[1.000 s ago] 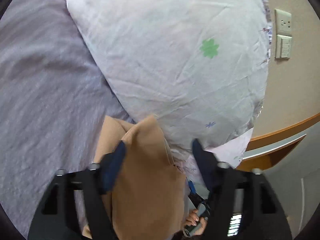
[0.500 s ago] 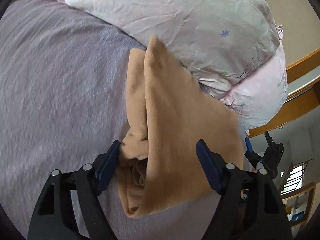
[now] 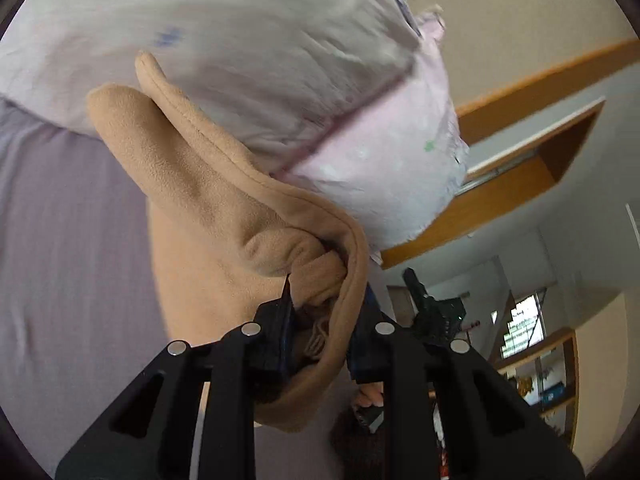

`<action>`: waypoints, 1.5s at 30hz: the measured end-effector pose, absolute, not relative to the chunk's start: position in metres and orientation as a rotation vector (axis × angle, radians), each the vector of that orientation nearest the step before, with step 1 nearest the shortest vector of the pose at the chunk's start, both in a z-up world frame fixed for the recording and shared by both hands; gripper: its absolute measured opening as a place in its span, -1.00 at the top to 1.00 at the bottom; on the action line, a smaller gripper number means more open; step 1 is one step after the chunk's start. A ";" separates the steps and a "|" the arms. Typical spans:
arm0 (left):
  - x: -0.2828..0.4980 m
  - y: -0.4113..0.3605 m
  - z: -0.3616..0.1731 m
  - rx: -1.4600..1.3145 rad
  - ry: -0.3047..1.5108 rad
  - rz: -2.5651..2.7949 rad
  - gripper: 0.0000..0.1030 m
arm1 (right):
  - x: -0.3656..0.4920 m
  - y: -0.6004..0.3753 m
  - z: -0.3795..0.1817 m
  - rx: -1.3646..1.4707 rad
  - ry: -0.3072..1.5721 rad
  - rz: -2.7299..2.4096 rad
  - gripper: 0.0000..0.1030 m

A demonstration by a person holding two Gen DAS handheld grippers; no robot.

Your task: Fold small clothes

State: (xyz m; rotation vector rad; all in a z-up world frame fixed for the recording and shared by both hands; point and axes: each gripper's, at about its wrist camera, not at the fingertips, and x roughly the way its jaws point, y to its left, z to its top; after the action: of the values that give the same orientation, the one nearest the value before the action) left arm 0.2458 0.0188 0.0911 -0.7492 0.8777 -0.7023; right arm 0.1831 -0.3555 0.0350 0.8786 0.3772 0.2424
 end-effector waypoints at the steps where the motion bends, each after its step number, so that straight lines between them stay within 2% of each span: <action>1: 0.251 -0.005 0.090 -0.735 0.894 -0.742 0.61 | 0.183 -0.358 0.034 0.877 0.382 0.231 -0.89; 3: 0.267 -0.067 0.077 -0.689 0.964 -0.809 0.57 | 0.182 -0.361 0.033 0.849 0.397 0.200 -0.88; 4: 0.276 -0.093 0.068 -0.656 1.013 -0.827 0.47 | 0.182 -0.363 0.033 0.833 0.407 0.184 -0.88; 6: 0.288 -0.123 0.050 -0.638 1.101 -0.847 0.43 | 0.180 -0.370 0.031 0.823 0.416 0.156 -0.88; 9: 0.280 -0.117 0.048 -0.745 1.097 -0.977 0.39 | 0.176 -0.383 0.031 0.834 0.409 0.140 -0.88; 10: 0.275 -0.106 0.055 -0.731 1.060 -0.975 0.06 | 0.175 -0.385 0.032 0.834 0.404 0.144 -0.88; 11: 0.267 -0.091 0.063 -0.711 1.013 -0.955 -0.38 | 0.173 -0.386 0.035 0.832 0.398 0.151 -0.88; 12: 0.259 -0.071 0.071 -0.692 0.953 -0.906 -0.50 | 0.170 -0.387 0.039 0.827 0.393 0.166 -0.88; 15: 0.244 -0.022 0.075 -0.648 0.929 -0.782 -0.51 | 0.156 -0.376 0.049 0.797 0.432 0.245 -0.86; 17: 0.237 0.006 0.067 -0.625 0.957 -0.706 -0.51 | 0.142 -0.359 0.052 0.736 0.482 0.270 -0.75; 19: 0.238 0.018 0.057 -0.614 0.982 -0.664 -0.51 | 0.133 -0.344 0.048 0.684 0.543 0.282 -0.49; 22: 0.240 0.021 0.040 -0.637 1.039 -0.657 -0.51 | 0.130 -0.317 0.037 0.579 0.654 0.258 -0.22; 23: 0.237 0.021 0.036 -0.641 1.051 -0.665 -0.51 | 0.131 -0.311 0.034 0.550 0.675 0.242 -0.06; 24: 0.240 0.015 0.031 -0.639 1.065 -0.666 -0.51 | 0.135 -0.304 0.031 0.514 0.702 0.218 0.66; 25: 0.239 0.013 0.029 -0.635 1.075 -0.667 -0.51 | 0.136 -0.300 0.028 0.493 0.721 0.202 0.83; 29: 0.237 0.006 0.019 -0.618 1.099 -0.696 -0.51 | 0.105 -0.299 0.037 0.485 0.669 0.207 0.85; 31: 0.236 0.003 0.015 -0.583 1.113 -0.699 -0.51 | 0.095 -0.296 0.031 0.472 0.707 0.196 0.84; 32: 0.236 0.001 0.013 -0.573 1.124 -0.699 -0.51 | 0.096 -0.293 0.024 0.454 0.758 0.188 0.82; 33: 0.237 -0.001 0.008 -0.569 1.141 -0.696 -0.51 | 0.097 -0.293 0.019 0.455 0.793 0.180 0.70; 35: 0.239 -0.006 0.002 -0.571 1.164 -0.694 -0.51 | 0.100 -0.308 0.021 0.563 0.792 0.209 0.40; 36: 0.241 -0.007 -0.001 -0.575 1.172 -0.691 -0.51 | 0.102 -0.317 0.024 0.625 0.767 0.228 -0.19; 37: 0.242 -0.007 -0.002 -0.581 1.171 -0.692 -0.51 | 0.105 -0.326 0.029 0.665 0.731 0.230 -0.68; 38: 0.244 -0.008 -0.003 -0.587 1.164 -0.690 -0.51 | 0.111 -0.334 0.032 0.673 0.702 0.225 -0.73; 42: 0.257 -0.009 -0.005 -0.630 1.144 -0.673 -0.51 | 0.153 -0.348 0.011 0.749 0.822 0.232 -0.67; 43: 0.260 -0.010 -0.006 -0.644 1.137 -0.672 -0.50 | 0.161 -0.349 0.005 0.767 0.849 0.241 -0.51; 44: 0.262 -0.010 -0.007 -0.652 1.132 -0.667 -0.39 | 0.168 -0.348 -0.004 0.778 0.877 0.246 -0.31; 45: 0.264 -0.010 -0.008 -0.648 1.132 -0.655 -0.26 | 0.172 -0.345 -0.009 0.788 0.889 0.265 0.18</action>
State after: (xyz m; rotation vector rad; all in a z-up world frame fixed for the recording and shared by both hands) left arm 0.2639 -0.0097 -0.0077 -0.6480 1.1316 -0.6550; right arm 0.1725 -0.3452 -0.0089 0.7880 0.8892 0.2648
